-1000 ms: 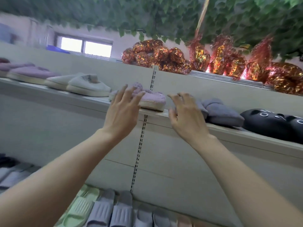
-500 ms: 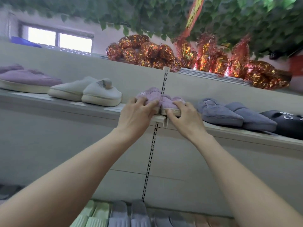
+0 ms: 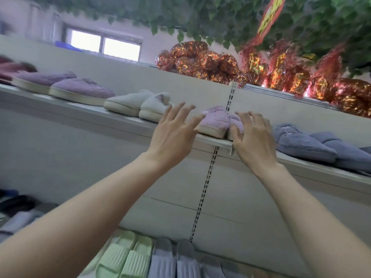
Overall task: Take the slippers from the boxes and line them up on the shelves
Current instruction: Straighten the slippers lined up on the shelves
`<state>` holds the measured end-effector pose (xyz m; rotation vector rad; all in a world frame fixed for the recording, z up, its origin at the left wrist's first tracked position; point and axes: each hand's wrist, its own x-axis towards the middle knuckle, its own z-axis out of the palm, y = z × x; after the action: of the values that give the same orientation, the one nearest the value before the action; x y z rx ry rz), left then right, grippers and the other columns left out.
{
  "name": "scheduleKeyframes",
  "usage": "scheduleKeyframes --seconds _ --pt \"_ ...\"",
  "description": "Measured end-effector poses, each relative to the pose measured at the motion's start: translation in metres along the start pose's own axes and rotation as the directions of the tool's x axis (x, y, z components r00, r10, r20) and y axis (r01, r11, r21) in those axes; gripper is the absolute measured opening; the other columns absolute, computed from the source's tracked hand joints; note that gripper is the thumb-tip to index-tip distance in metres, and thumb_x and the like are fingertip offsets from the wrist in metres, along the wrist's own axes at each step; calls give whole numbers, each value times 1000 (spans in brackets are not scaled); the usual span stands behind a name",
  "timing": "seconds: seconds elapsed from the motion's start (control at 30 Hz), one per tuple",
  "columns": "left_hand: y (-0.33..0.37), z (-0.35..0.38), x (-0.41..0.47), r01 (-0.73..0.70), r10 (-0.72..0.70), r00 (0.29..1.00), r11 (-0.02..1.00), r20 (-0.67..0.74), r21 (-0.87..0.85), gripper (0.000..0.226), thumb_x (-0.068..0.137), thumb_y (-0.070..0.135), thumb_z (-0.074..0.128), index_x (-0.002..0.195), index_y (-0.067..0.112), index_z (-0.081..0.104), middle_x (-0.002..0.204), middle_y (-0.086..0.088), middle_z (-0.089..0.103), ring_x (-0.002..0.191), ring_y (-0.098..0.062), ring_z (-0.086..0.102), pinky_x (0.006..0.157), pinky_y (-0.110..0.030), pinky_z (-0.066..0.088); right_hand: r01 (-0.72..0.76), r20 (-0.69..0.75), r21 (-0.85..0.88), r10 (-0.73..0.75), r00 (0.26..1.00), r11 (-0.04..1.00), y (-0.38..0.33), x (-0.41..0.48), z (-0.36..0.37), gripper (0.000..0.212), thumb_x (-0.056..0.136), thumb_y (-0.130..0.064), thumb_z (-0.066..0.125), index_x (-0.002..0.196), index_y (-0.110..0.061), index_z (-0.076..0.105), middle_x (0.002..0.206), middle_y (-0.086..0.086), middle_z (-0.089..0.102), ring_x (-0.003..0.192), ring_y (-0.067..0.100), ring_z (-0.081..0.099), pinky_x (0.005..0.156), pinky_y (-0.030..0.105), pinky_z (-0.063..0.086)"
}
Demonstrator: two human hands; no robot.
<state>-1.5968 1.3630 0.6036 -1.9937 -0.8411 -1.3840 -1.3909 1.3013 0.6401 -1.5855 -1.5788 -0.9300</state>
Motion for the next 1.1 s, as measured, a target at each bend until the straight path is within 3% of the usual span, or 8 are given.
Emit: scheduleKeyframes --seconds 0.13,0.27,0.37,0.47,0.6,0.87,1.0,1.1 --pt "-79 -34 -8 152 -148 988 986 -53 71 46 89 16 52 135 19 46 141 -11 44 135 -35 33 113 -51 25 119 15 144 -122 992 982 -74 10 8 43 99 -39 44 138 -21 50 133 11 52 122 29 46 98 44 42" --pt "-156 -46 -18 239 -245 964 969 104 62 46 91 22 40 135 16 48 138 -17 47 126 -39 41 107 -48 34 100 84 287 -129 988 953 -146 25 29 43 97 -44 46 138 -30 46 129 9 53 118 30 51 92 38 41" --pt "-182 -48 -27 187 -176 961 982 211 -33 41 96 23 45 136 20 47 133 -11 51 117 -36 50 94 -45 43 -32 224 301 -38 974 953 -182 39 51 51 93 -56 45 140 -37 38 130 10 51 118 32 52 96 40 42" --pt "-191 -49 -27 137 -111 973 984 203 -117 38 97 25 47 135 22 48 127 -9 54 109 -34 54 83 -45 48 -121 339 222 40 940 967 -200 46 70 55 94 -57 42 144 -37 31 134 14 49 122 35 49 97 40 39" --pt "-198 -39 -24 134 -105 972 983 208 -127 37 94 31 45 132 27 48 115 -6 57 97 -35 55 74 -46 50 -146 326 183 80 942 972 -210 48 77 52 98 -45 43 147 -30 32 144 12 47 127 33 46 97 37 36" --pt "-208 -37 -30 103 -64 972 981 226 -165 43 95 28 47 138 24 43 132 -6 50 117 -30 46 87 -43 47 -153 328 104 111 938 983 -214 48 83 53 98 -45 40 148 -30 30 140 15 48 124 35 48 95 41 38" --pt "-228 -59 -53 -18 27 992 997 126 -71 42 88 15 54 129 16 54 131 -10 54 125 -34 45 103 -45 40 -24 111 -48 30 993 999 -234 52 88 49 92 -26 42 140 -15 44 129 18 53 115 38 49 94 43 39" --pt "-260 -84 -66 6 -7 999 999 41 41 46 84 10 55 129 15 56 134 -13 52 130 -36 41 110 -46 32 96 -13 63 -95 995 993 -271 58 92 45 91 -19 50 136 -14 51 129 17 53 117 36 47 100 44 36"
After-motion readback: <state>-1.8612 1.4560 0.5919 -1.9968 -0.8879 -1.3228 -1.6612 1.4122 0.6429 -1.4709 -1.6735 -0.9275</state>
